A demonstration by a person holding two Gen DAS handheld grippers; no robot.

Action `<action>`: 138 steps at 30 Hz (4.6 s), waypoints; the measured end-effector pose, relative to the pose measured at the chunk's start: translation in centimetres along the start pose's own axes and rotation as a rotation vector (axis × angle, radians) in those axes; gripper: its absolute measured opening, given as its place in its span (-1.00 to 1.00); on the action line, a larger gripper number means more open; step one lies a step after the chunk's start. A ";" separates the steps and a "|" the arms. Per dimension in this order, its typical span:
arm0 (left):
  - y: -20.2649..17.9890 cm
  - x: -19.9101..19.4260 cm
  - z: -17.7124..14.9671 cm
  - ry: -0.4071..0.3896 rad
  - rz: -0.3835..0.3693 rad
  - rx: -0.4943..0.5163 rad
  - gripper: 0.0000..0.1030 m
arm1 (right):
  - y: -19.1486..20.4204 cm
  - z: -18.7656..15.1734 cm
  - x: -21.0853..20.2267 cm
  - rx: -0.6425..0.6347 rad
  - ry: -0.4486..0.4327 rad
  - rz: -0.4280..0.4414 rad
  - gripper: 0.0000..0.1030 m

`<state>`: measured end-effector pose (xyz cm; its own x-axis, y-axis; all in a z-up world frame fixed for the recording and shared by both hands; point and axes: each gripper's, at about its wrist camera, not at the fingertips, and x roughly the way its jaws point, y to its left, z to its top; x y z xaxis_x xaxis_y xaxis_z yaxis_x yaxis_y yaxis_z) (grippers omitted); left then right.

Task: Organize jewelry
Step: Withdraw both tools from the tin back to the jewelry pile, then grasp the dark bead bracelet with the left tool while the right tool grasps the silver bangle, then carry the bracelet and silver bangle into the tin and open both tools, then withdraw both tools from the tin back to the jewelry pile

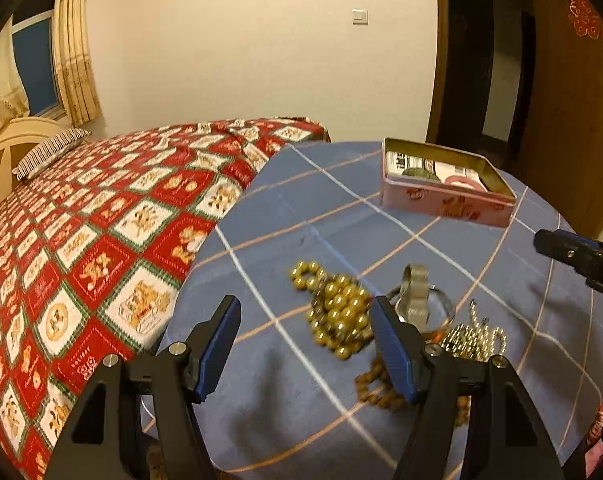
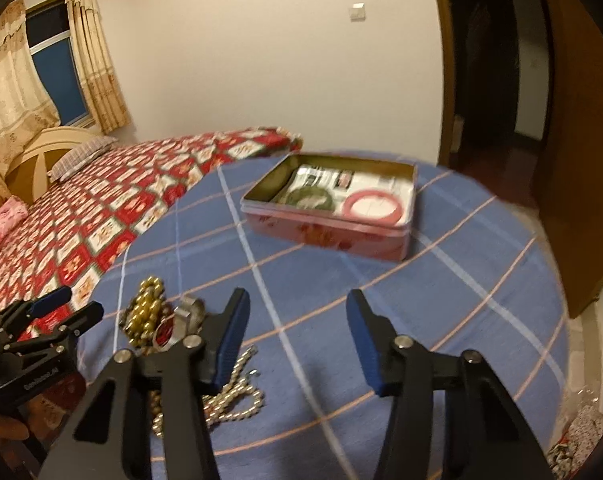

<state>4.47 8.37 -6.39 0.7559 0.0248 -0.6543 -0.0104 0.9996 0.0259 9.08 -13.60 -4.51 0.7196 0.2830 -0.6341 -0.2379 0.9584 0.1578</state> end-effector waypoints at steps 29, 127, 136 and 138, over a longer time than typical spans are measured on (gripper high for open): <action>1.6 5.4 0.4 0.109 -0.106 -0.054 0.12 | 4.9 1.2 5.7 -0.013 0.101 0.235 -0.61; -12.9 19.6 16.6 0.100 -0.212 0.009 -0.47 | -11.7 12.5 12.3 0.239 -0.046 0.039 0.27; -10.0 12.7 16.8 -0.007 -0.188 -0.038 0.24 | -12.1 12.4 5.1 0.251 -0.178 -0.048 0.27; -9.4 11.3 15.9 -0.010 -0.202 -0.055 0.24 | -11.6 11.3 4.3 0.236 -0.169 -0.070 0.27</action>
<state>23.50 -0.99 -2.04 0.7525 -0.1758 -0.6347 0.1065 0.9835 -0.1462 22.31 -23.08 -0.56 0.8318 0.1995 -0.5180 -0.0400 0.9523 0.3026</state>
